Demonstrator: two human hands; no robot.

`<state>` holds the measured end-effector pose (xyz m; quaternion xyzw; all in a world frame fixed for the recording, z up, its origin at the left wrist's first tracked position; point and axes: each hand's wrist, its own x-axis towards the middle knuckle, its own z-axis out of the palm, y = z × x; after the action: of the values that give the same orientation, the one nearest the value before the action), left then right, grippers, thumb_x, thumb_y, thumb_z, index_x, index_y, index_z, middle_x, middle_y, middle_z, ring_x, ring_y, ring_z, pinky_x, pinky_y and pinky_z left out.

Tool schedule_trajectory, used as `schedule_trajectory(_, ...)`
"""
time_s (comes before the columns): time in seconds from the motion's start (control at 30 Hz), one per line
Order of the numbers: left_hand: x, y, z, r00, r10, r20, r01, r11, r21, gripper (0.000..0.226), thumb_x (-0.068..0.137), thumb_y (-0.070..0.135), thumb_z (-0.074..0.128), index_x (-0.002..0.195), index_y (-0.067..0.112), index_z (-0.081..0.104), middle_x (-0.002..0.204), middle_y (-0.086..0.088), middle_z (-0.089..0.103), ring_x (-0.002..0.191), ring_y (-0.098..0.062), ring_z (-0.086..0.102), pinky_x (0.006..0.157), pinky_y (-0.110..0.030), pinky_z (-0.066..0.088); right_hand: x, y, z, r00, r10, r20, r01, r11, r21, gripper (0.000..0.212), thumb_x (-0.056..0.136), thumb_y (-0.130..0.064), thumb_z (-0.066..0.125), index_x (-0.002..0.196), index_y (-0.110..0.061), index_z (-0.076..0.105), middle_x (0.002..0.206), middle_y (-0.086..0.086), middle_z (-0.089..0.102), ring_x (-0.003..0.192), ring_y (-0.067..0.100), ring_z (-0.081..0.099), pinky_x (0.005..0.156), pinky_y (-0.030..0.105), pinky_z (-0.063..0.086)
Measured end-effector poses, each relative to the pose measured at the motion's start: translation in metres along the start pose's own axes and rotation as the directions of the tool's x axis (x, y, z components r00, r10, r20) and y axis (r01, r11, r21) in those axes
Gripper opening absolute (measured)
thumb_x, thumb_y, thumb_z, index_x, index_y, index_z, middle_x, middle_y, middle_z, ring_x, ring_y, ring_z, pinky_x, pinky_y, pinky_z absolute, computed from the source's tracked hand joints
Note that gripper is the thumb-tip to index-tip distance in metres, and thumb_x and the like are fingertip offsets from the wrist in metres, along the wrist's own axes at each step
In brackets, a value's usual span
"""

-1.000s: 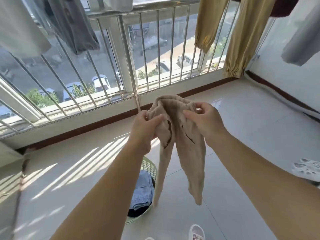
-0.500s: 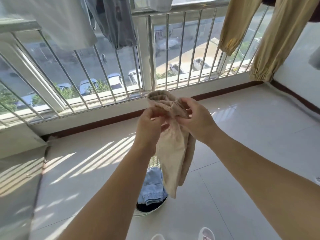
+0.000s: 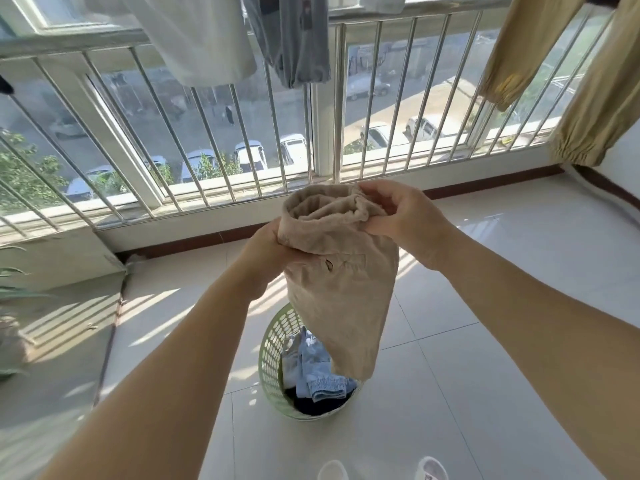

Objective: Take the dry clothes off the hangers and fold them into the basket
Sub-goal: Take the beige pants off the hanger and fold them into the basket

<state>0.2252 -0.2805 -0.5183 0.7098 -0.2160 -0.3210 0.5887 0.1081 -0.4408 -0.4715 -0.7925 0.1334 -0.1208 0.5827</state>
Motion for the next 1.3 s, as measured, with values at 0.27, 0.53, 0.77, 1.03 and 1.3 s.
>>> schedule_trajectory(0.27,0.01,-0.04,-0.019,0.998,0.053,-0.04,-0.052,0.998,0.018,0.045,0.067,-0.006,0.075,0.094,0.028,0.064,0.097,0.0,0.071,0.096,-0.016,0.065,0.084,-0.033,0.055,0.028,0.029,0.027,0.995,0.036,0.089,-0.003,0.937,-0.35,0.033,0.079,-0.01,0.071,0.111,-0.012,0.062,0.097,-0.001,0.065,0.094,0.018,0.06,0.084,0.029,0.051)
schedule_trajectory(0.53,0.052,-0.089,-0.034,0.968,-0.056,-0.246,0.075,0.995,0.069,0.026,0.072,0.003,0.076,0.092,0.018,0.067,0.09,-0.005,0.069,0.088,-0.021,0.063,0.08,-0.037,0.054,0.075,0.089,0.058,0.999,-0.016,0.052,0.037,0.898,-0.438,0.037,0.083,-0.003,0.064,0.119,-0.01,0.059,0.104,0.002,0.063,0.093,0.012,0.054,0.067,-0.002,0.036)
schedule_trajectory(0.77,0.088,-0.12,-0.041,0.952,-0.043,-0.304,0.069,0.995,0.074,0.02,0.074,-0.002,0.072,0.083,0.016,0.068,0.087,-0.01,0.067,0.082,-0.019,0.058,0.078,-0.04,0.052,0.101,0.131,0.073,0.998,-0.06,0.025,0.065,0.914,-0.4,0.038,0.08,0.005,0.062,0.115,-0.009,0.062,0.099,-0.001,0.062,0.09,0.01,0.053,0.077,0.011,0.044)
schedule_trajectory(1.03,0.079,-0.188,-0.032,0.953,-0.158,-0.257,0.175,0.983,0.045,0.036,0.068,0.001,0.076,0.102,0.004,0.068,0.101,-0.016,0.069,0.095,-0.028,0.064,0.081,-0.034,0.054,0.076,0.19,0.097,0.994,0.045,0.099,-0.009,0.939,-0.343,0.034,0.08,0.004,0.059,0.111,-0.009,0.062,0.096,0.001,0.064,0.092,0.016,0.057,0.08,0.018,0.046)
schedule_trajectory(1.3,0.036,-0.305,-0.01,0.897,-0.427,-0.117,0.438,0.894,0.095,0.028,0.081,0.004,0.066,0.105,0.019,0.066,0.101,-0.002,0.069,0.092,-0.015,0.063,0.073,-0.017,0.052,0.022,0.3,0.138,0.891,0.36,0.276,-0.264,0.906,-0.33,0.038,0.08,0.0,0.063,0.115,-0.015,0.061,0.096,-0.004,0.06,0.09,0.012,0.055,0.076,0.014,0.044)
